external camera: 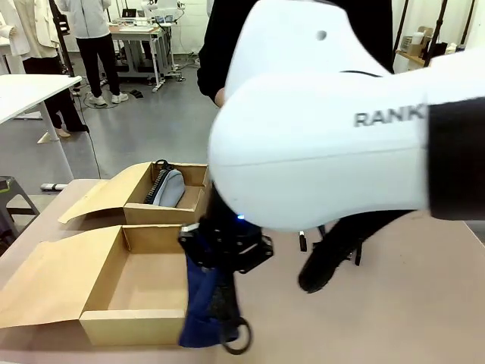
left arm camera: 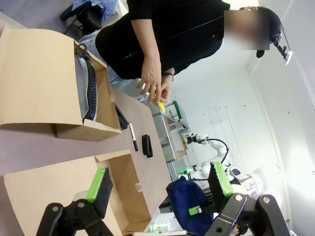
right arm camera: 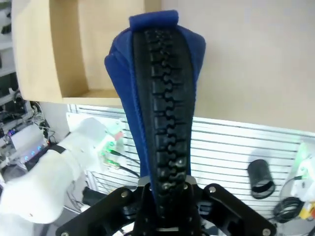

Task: Place items inside the box.
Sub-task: Pick up a Pencil pouch or Stapler and place it inside the Mailer Box closest to the robot.

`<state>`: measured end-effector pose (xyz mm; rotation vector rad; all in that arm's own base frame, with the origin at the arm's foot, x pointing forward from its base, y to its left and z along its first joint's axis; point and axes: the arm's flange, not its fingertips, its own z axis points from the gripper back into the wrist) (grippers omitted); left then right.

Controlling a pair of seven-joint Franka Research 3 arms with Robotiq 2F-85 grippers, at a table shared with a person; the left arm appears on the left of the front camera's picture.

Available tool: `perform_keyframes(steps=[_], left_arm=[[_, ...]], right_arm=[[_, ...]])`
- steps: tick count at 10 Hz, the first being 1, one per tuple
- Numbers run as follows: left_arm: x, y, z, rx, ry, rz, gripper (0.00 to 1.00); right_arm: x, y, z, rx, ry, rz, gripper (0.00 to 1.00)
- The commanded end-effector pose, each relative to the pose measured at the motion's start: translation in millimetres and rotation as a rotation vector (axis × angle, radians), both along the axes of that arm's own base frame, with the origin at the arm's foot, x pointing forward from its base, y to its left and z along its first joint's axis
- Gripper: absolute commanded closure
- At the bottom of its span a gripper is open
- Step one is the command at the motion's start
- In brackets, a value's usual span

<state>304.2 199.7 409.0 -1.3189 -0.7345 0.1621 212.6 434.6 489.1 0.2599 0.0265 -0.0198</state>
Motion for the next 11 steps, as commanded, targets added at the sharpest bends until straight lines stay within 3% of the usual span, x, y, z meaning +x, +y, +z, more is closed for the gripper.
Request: perform_keyframes(steps=[1, 3, 6, 7, 8, 9, 11], left_arm=[[-0.2, -1.4, 0.5, -0.009, -0.032, 0.004, 0.0], [-0.2, -1.4, 0.5, -0.009, -0.032, 0.004, 0.0], [-0.2, -1.4, 0.5, -0.009, -0.032, 0.004, 0.0], [-0.2, -1.4, 0.5, -0.009, -0.032, 0.004, 0.0], [-0.2, -1.4, 0.5, -0.009, -0.032, 0.004, 0.0], [-0.2, -1.4, 0.5, -0.009, -0.032, 0.004, 0.0], [-0.2, -1.4, 0.5, -0.009, -0.032, 0.004, 0.0]], right_arm=[[6.2, 43.0, -1.3, 0.034, -0.058, -0.103, 0.95], [14.8, 90.3, -8.4, 0.08, -0.129, -0.083, 0.95], [46.9, 143.7, -34.0, 0.021, -0.226, -0.041, 0.95], [52.3, 150.1, -39.5, 0.017, -0.231, -0.066, 0.95], [32.9, 99.4, -30.0, 0.044, -0.186, -0.016, 0.95], [32.9, 99.4, -30.0, 0.044, -0.186, -0.016, 0.95], [58.2, 118.9, -51.5, -0.007, -0.265, -0.07, 0.95]])
